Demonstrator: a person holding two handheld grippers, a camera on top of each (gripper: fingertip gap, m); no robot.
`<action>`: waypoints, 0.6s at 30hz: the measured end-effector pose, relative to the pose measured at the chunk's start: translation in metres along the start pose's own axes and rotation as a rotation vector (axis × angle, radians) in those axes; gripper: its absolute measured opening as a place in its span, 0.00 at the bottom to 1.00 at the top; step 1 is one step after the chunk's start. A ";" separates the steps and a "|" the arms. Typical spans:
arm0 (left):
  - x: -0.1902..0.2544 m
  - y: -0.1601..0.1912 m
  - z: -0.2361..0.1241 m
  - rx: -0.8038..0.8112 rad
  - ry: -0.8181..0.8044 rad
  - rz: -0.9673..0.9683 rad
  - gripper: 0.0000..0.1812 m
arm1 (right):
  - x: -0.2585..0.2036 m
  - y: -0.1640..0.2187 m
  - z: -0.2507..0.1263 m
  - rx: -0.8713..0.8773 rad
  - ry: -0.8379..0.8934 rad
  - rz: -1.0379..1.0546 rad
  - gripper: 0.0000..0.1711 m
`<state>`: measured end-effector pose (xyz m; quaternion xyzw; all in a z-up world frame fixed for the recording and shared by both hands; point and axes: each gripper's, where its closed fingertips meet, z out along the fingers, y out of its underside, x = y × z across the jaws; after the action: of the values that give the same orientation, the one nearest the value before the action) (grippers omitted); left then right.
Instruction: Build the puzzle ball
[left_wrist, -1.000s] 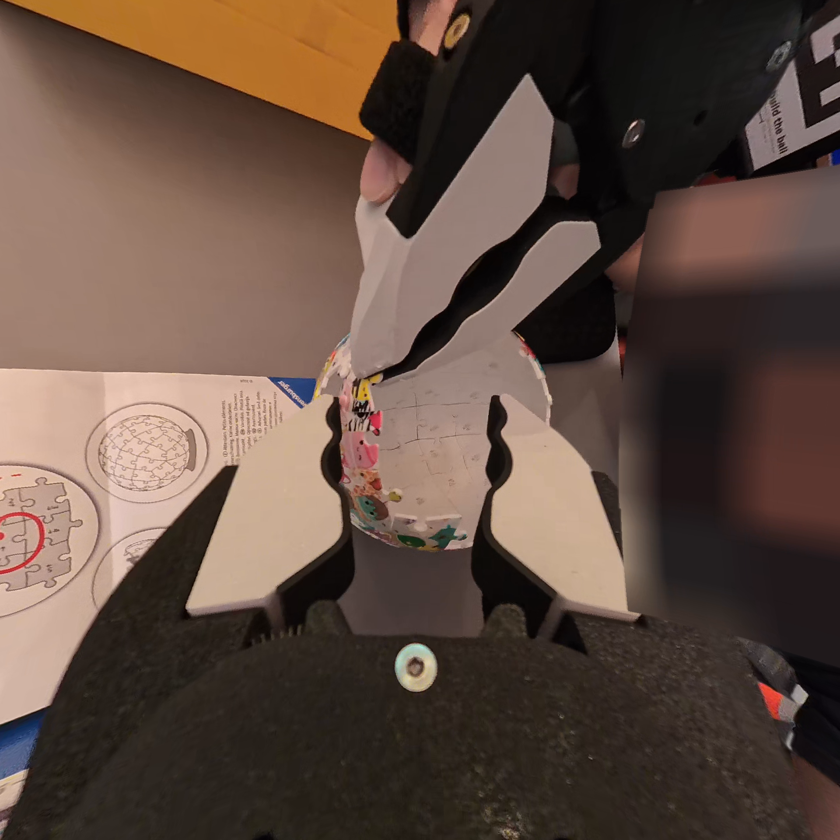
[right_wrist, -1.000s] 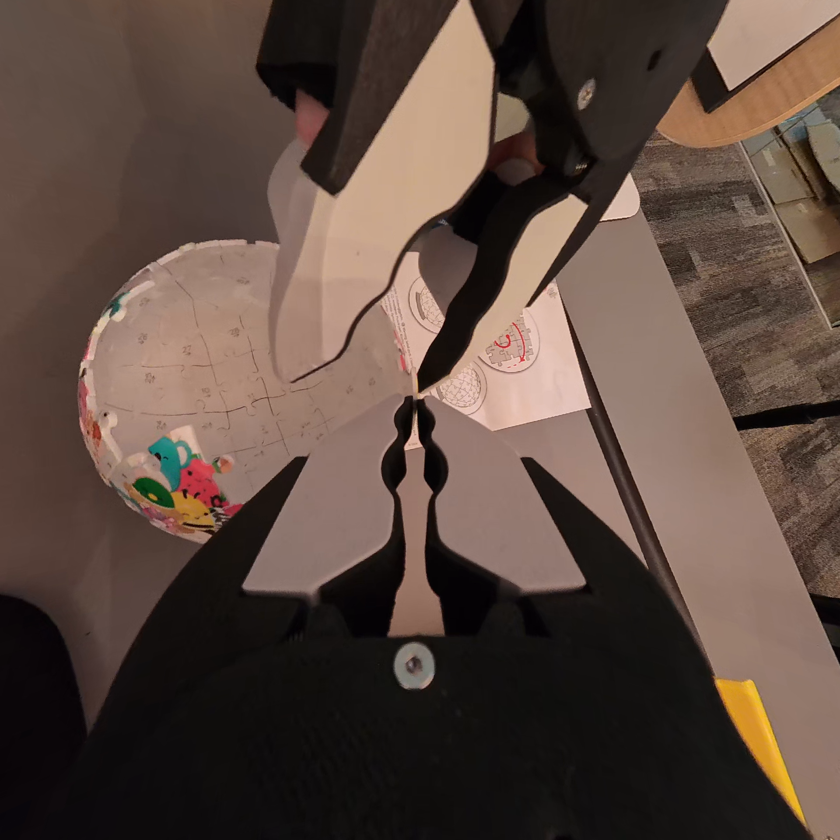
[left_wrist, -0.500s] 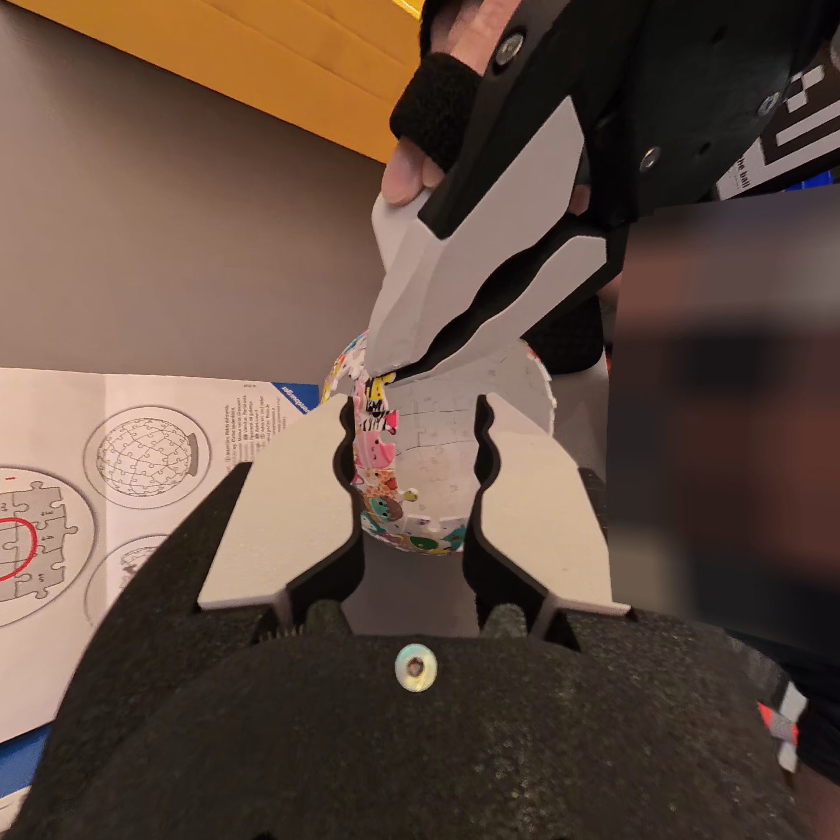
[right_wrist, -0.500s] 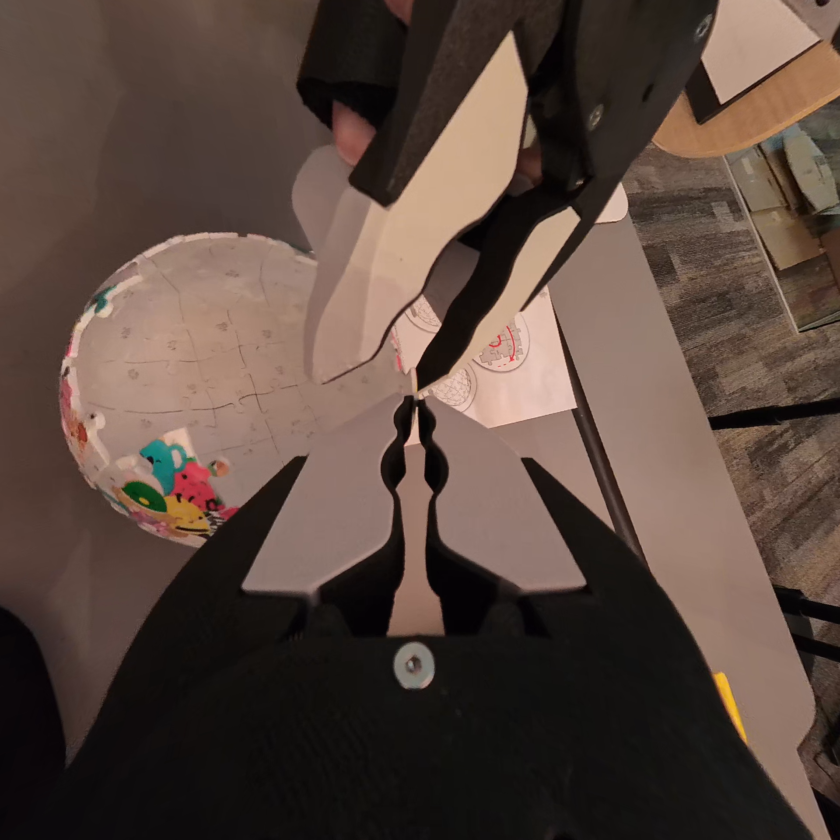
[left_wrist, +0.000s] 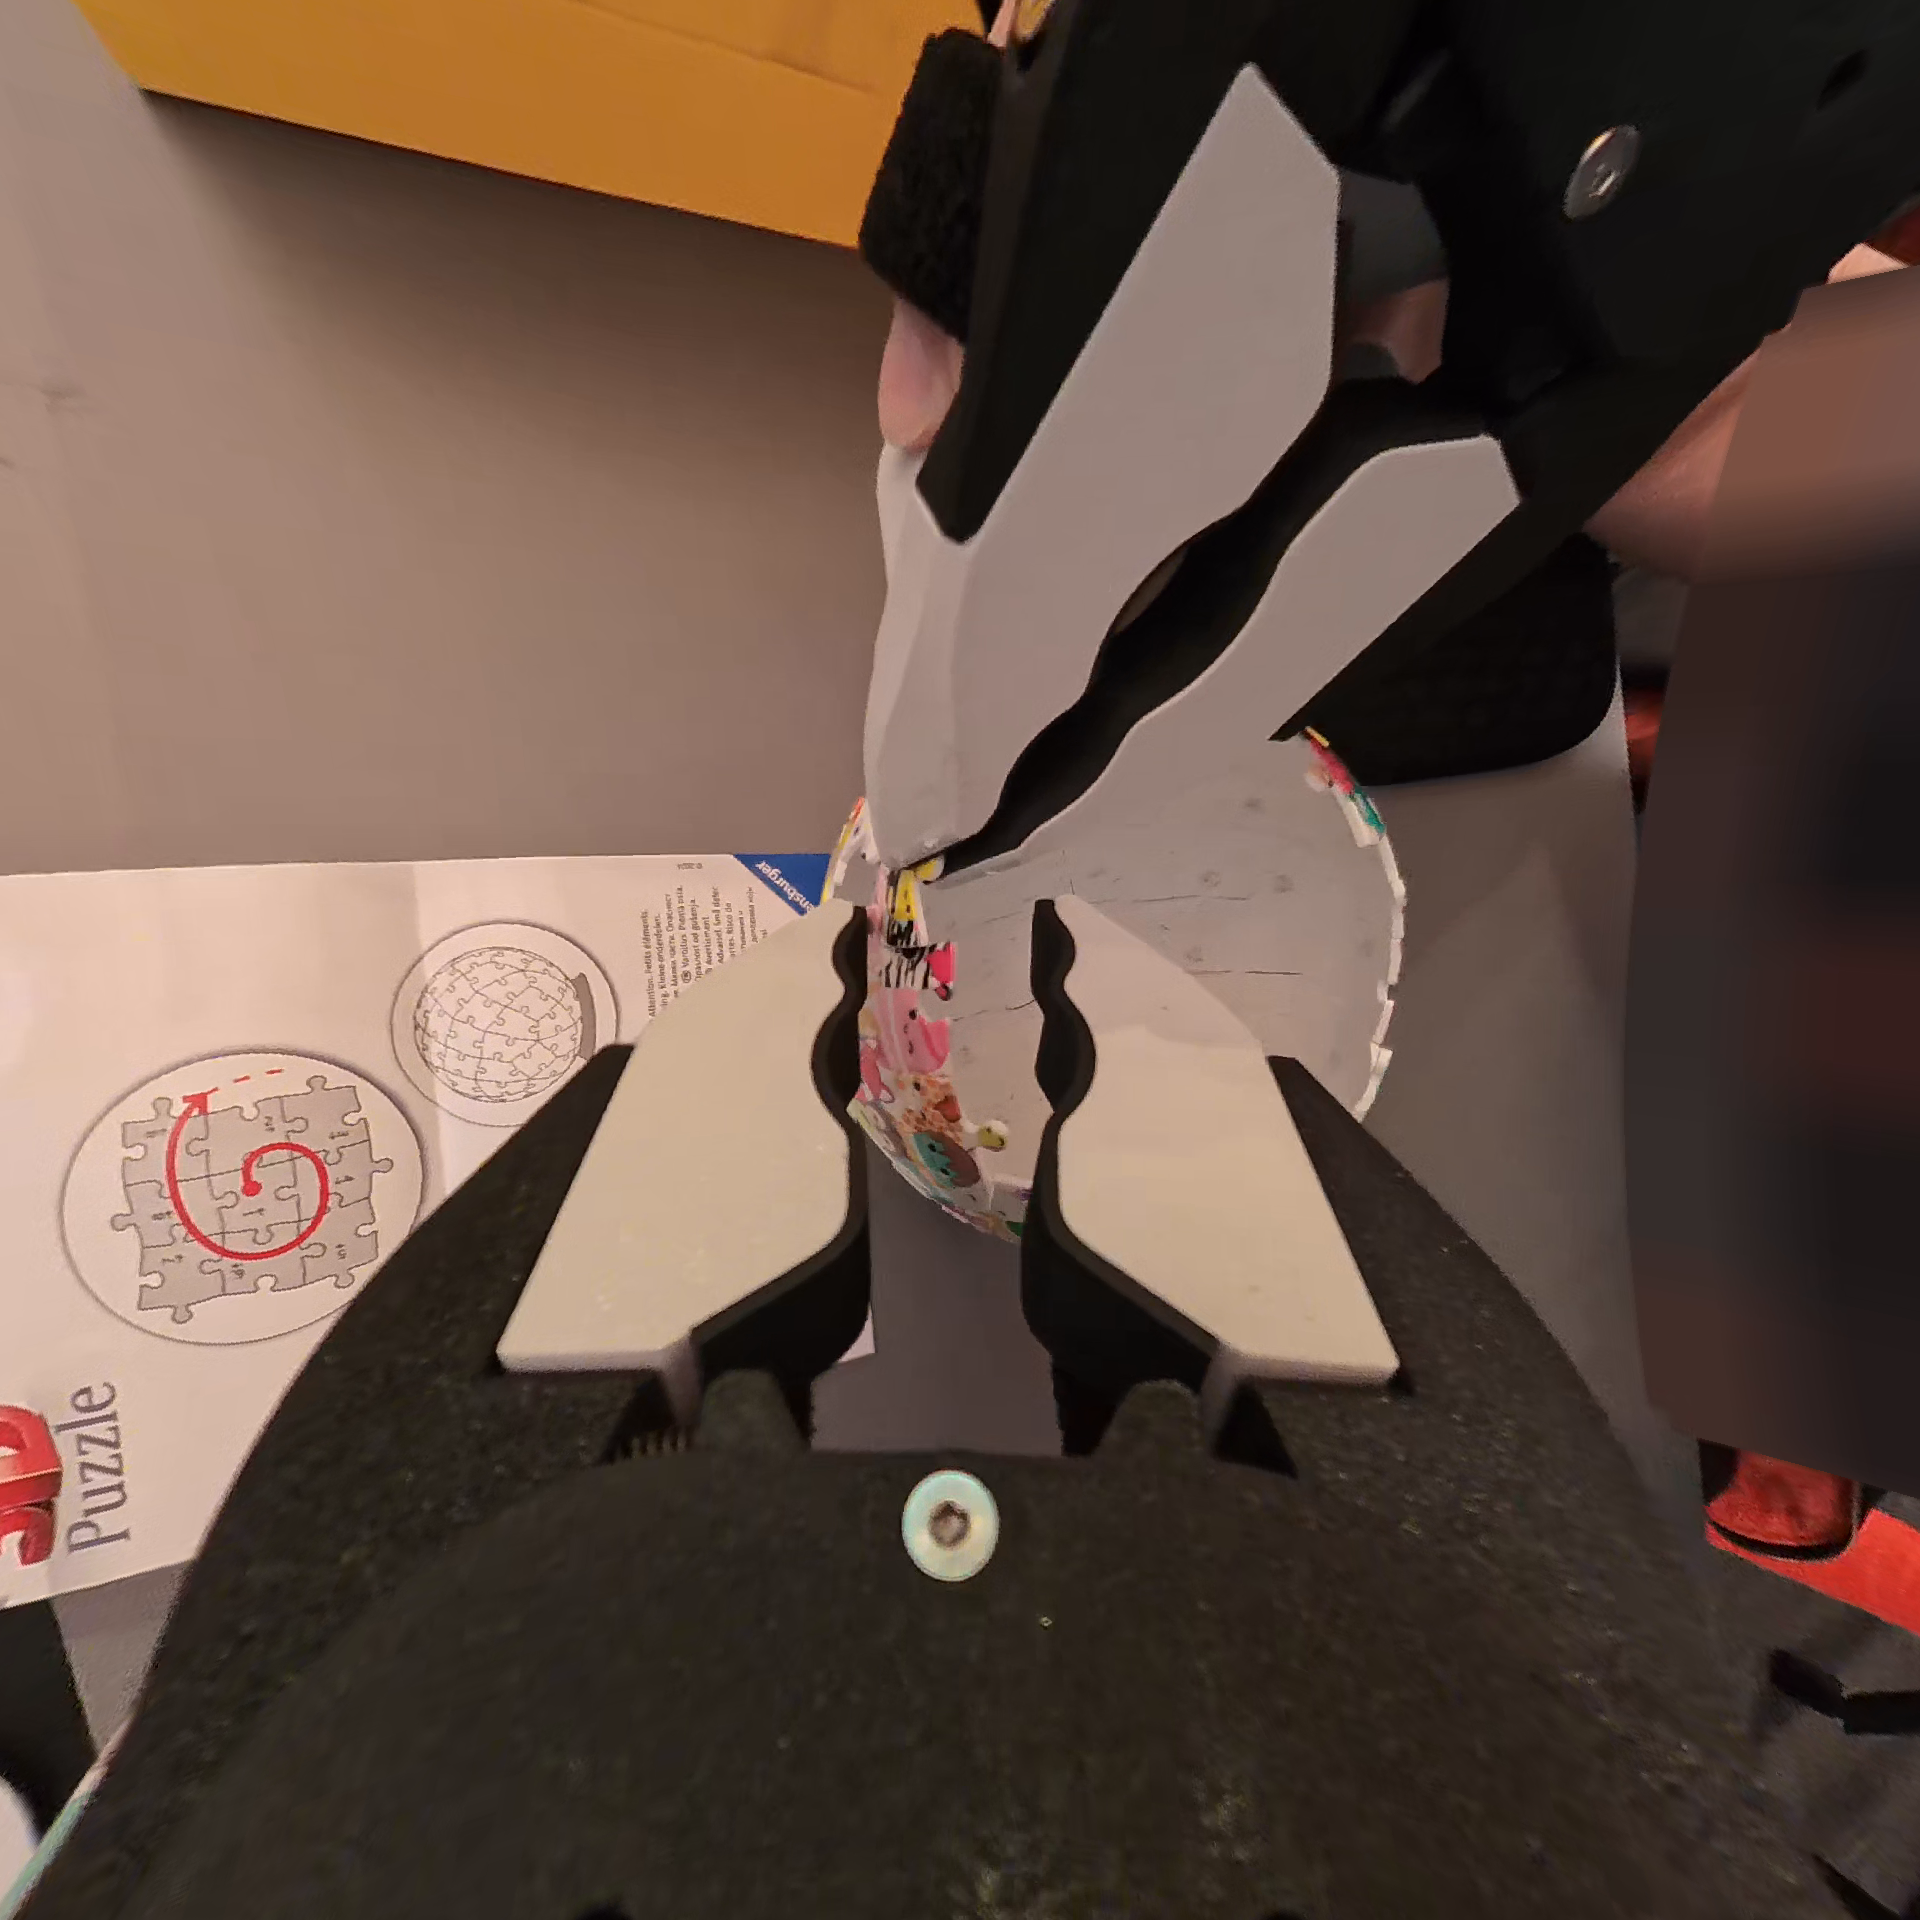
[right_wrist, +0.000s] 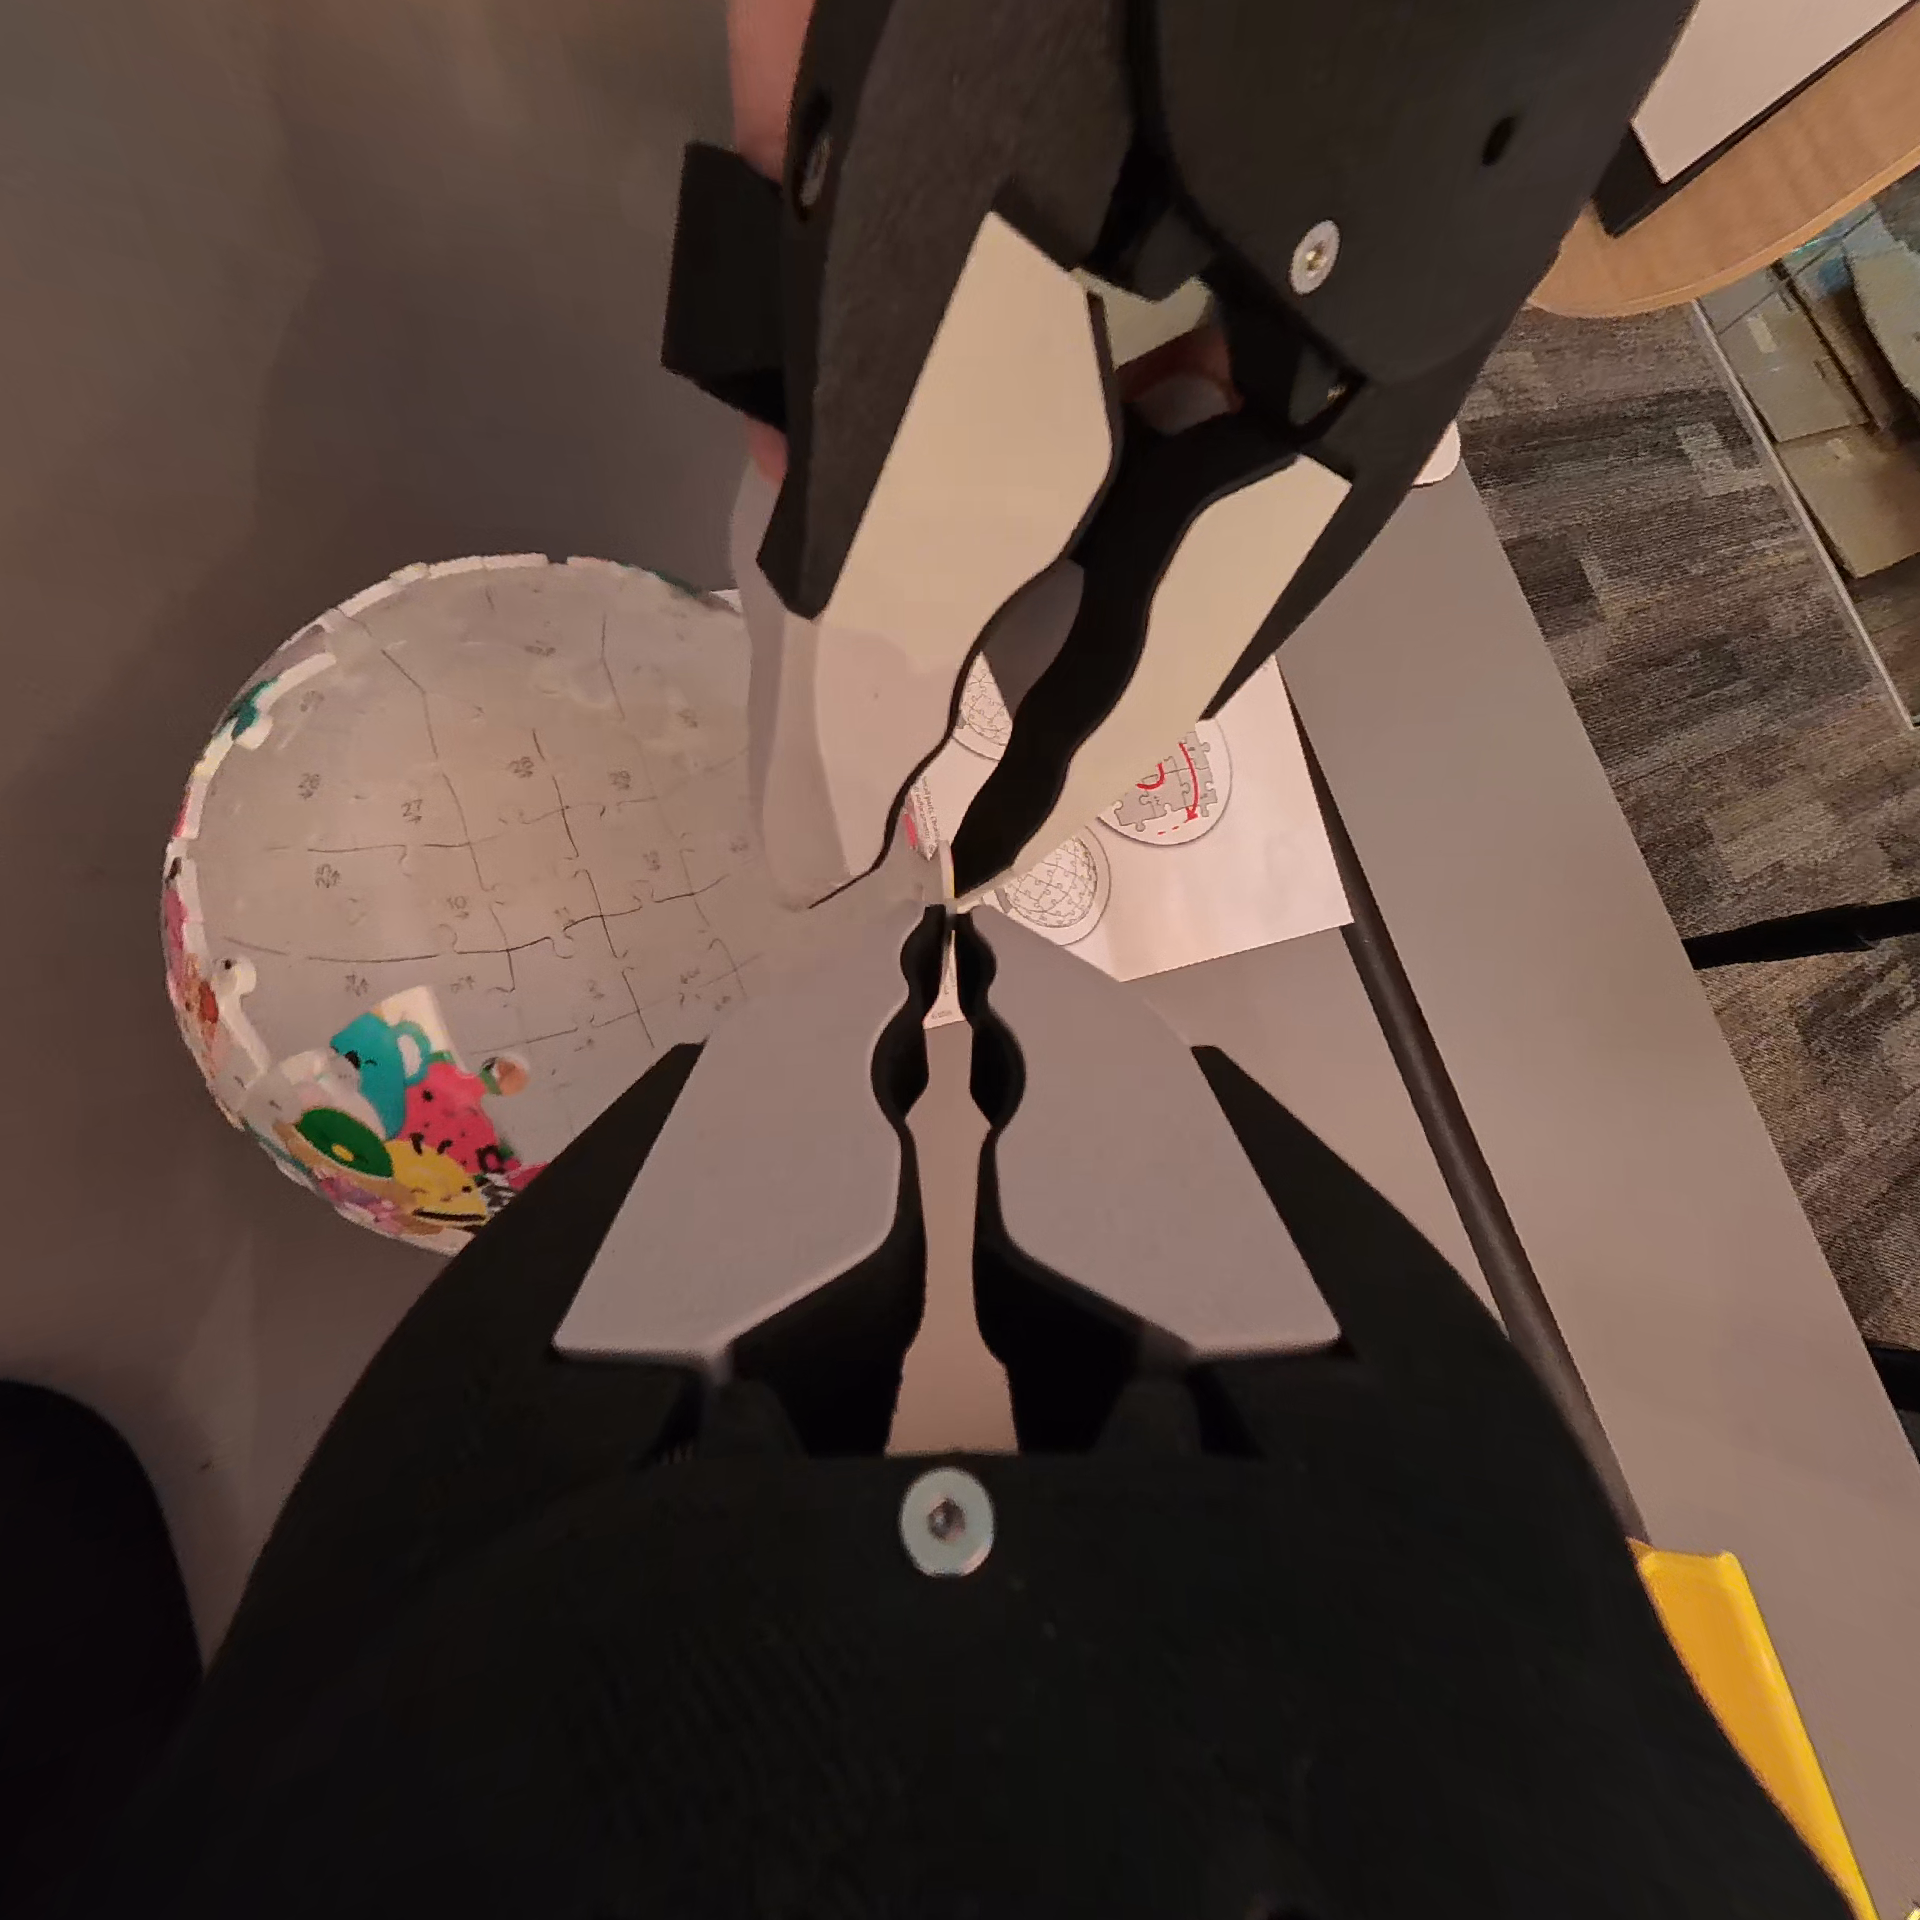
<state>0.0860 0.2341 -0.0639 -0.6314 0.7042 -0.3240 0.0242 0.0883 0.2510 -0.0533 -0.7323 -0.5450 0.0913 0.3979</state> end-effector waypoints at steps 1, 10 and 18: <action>0.000 0.000 0.000 -0.007 -0.006 0.003 0.16 | 0.000 0.000 0.000 0.001 -0.001 0.001 0.02; -0.006 0.002 0.002 -0.086 -0.143 0.126 0.11 | 0.000 0.000 0.000 -0.004 0.004 -0.002 0.02; -0.010 0.003 0.003 -0.156 -0.219 0.160 0.07 | 0.000 0.000 0.000 -0.007 0.009 -0.004 0.02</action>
<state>0.0863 0.2423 -0.0715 -0.6049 0.7683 -0.1943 0.0776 0.0884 0.2507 -0.0532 -0.7330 -0.5450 0.0852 0.3981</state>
